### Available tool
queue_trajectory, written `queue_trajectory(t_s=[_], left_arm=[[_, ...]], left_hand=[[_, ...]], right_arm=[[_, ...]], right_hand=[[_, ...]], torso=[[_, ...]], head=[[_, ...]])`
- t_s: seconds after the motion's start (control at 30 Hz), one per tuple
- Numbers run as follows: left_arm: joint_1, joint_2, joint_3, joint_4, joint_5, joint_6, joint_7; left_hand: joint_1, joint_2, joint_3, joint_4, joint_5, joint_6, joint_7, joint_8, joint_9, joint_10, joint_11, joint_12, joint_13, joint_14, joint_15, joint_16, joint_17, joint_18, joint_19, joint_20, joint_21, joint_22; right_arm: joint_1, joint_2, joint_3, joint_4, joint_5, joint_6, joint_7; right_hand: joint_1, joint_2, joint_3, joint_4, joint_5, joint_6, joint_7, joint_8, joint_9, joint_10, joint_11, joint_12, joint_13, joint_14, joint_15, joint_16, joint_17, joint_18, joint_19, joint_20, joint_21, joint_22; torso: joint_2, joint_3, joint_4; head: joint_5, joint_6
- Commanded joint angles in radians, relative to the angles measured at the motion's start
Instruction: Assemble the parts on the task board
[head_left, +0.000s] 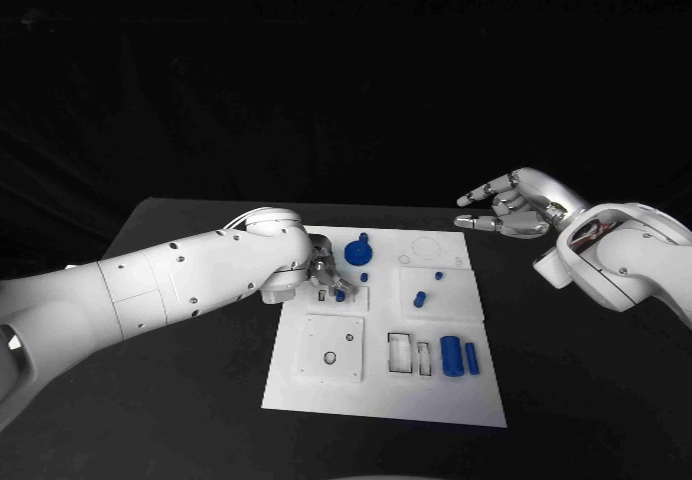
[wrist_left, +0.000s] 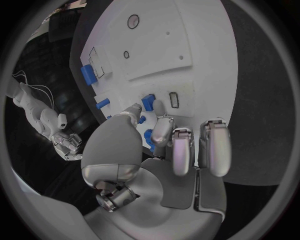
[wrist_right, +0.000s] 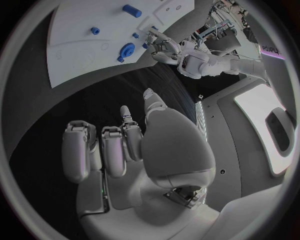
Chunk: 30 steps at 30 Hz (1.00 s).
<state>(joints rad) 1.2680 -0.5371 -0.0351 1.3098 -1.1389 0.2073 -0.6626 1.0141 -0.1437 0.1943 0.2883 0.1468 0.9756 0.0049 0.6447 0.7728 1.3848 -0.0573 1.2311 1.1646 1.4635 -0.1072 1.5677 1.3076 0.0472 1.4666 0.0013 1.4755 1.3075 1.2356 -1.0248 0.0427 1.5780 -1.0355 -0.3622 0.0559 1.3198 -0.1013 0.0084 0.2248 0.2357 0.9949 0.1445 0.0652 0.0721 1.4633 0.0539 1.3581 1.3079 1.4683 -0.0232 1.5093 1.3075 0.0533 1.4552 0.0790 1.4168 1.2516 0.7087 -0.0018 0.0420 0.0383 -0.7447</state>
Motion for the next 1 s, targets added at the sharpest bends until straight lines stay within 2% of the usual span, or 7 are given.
queue_trajectory(t_s=[0.03, 0.17, 0.33, 0.43, 0.57, 0.7, 1.0], left_arm=[[-0.007, -0.006, -0.003, 0.007, 0.007, 0.01, -0.007], [-0.007, -0.022, 0.002, 0.026, 0.022, -0.009, -0.003], [0.0, -0.057, 0.027, 0.061, 0.114, -0.057, 0.009], [0.021, -0.079, 0.043, 0.08, 0.162, -0.063, 0.013], [0.054, -0.095, 0.053, 0.082, 0.184, -0.015, 0.014], [0.096, -0.095, 0.057, 0.047, 0.171, 0.075, 0.01], [0.128, -0.024, 0.056, -0.117, 0.102, 0.161, 0.014]], left_hand=[[-0.006, 0.004, -0.008, 0.0, 0.0, 0.007, 0.002, 0.0, 0.001, 0.005, -0.002, -0.002, -0.001, 0.107, -0.006, 0.003, 0.263, -0.015, 0.059, -0.005, 0.003, 0.122], [-0.009, 0.011, -0.03, 0.001, 0.0, 0.004, 0.002, -0.001, 0.002, 0.001, -0.002, -0.009, -0.009, 0.107, -0.007, 0.003, 0.263, -0.012, 0.054, -0.005, -0.008, 0.107], [0.014, 0.014, -0.087, 0.0, 0.004, -0.041, 0.017, -0.017, 0.002, -0.056, 0.011, -0.083, -0.092, 0.107, 0.001, 0.003, 0.263, 0.0, 0.033, 0.0, -0.05, 0.049], [0.06, 0.022, -0.127, 0.001, 0.007, -0.093, 0.041, -0.057, -0.024, -0.141, 0.034, -0.198, -0.221, 0.107, 0.02, 0.003, 0.263, 0.025, -0.008, 0.014, -0.137, -0.065], [0.083, 0.03, -0.17, 0.001, 0.003, -0.129, 0.064, -0.11, -0.07, -0.155, 0.051, -0.219, -0.253, 0.107, 0.034, 0.003, 0.263, 0.031, -0.017, 0.029, -0.171, -0.103], [0.098, 0.049, -0.206, 0.002, -0.013, -0.126, 0.073, -0.143, -0.117, -0.143, 0.058, -0.203, -0.248, 0.107, 0.041, 0.003, 0.263, 0.03, -0.009, 0.037, -0.169, -0.095], [0.111, 0.063, -0.231, 0.001, -0.017, -0.106, 0.072, -0.154, -0.148, -0.129, 0.058, -0.181, -0.233, 0.107, 0.041, 0.003, 0.263, 0.026, 0.001, 0.038, -0.156, -0.074]], right_arm=[[0.0, 0.001, 0.0, -0.001, -0.002, 0.013, 0.001], [0.0, 0.001, 0.0, -0.004, -0.002, 0.013, 0.001], [0.0, 0.0, 0.0, -0.009, -0.002, 0.014, 0.0], [0.0, -0.002, 0.0, -0.014, -0.002, 0.014, -0.002], [0.0, -0.002, -0.001, -0.019, -0.002, 0.016, -0.003], [0.0, 0.001, -0.002, -0.023, -0.001, 0.017, -0.004], [0.0, 0.006, -0.003, -0.029, -0.002, 0.017, -0.004]], right_hand=[[-0.009, -0.001, -0.007, -0.001, -0.003, -0.004, -0.002, 0.004, 0.001, -0.004, 0.002, -0.006, 0.119, 0.075, 0.002, -0.005, 0.144, 0.011, -0.006, 0.001, -0.006, -0.001], [-0.009, -0.001, -0.007, -0.001, -0.003, -0.004, -0.002, 0.004, 0.001, -0.004, 0.002, -0.006, 0.119, 0.075, 0.002, -0.005, 0.144, 0.011, -0.006, 0.001, -0.006, -0.001], [-0.01, -0.001, -0.008, 0.0, -0.004, -0.004, -0.002, 0.004, 0.001, -0.004, 0.002, -0.005, 0.12, 0.075, 0.002, -0.005, 0.144, 0.011, -0.006, 0.001, -0.006, -0.001], [-0.01, -0.001, -0.008, 0.0, -0.005, -0.004, -0.002, 0.004, 0.001, -0.003, 0.002, -0.005, 0.12, 0.075, 0.002, -0.005, 0.144, 0.011, -0.006, 0.001, -0.006, -0.001], [-0.01, -0.001, -0.008, 0.0, -0.005, -0.004, -0.002, 0.004, 0.001, -0.003, 0.002, -0.005, 0.12, 0.075, 0.002, -0.005, 0.144, 0.011, -0.006, 0.001, -0.006, -0.001], [-0.011, 0.0, -0.009, 0.001, -0.006, -0.003, -0.002, 0.004, 0.001, -0.003, 0.002, -0.004, 0.12, 0.075, 0.002, -0.005, 0.144, 0.011, -0.006, 0.001, -0.006, 0.0], [-0.012, 0.0, -0.01, 0.001, -0.006, -0.003, -0.002, 0.004, 0.001, -0.003, 0.001, -0.004, 0.121, 0.075, 0.002, -0.005, 0.144, 0.011, -0.006, 0.001, -0.007, -0.001]], torso=[[-0.001, 0.0004, 0.0], [-0.001, 0.0002, -0.0006], [-0.002, 0.001, 0.0008], [-0.002, 0.0012, 0.0015], [-0.001, 0.0014, -0.0001], [0.0, 0.0025, -0.0005], [0.002, -0.0002, 0.0]], head=[[0.001, 0.0], [0.002, 0.002], [-0.001, 0.007], [0.002, 0.012], [0.005, 0.013], [0.009, 0.017], [0.014, 0.022]])
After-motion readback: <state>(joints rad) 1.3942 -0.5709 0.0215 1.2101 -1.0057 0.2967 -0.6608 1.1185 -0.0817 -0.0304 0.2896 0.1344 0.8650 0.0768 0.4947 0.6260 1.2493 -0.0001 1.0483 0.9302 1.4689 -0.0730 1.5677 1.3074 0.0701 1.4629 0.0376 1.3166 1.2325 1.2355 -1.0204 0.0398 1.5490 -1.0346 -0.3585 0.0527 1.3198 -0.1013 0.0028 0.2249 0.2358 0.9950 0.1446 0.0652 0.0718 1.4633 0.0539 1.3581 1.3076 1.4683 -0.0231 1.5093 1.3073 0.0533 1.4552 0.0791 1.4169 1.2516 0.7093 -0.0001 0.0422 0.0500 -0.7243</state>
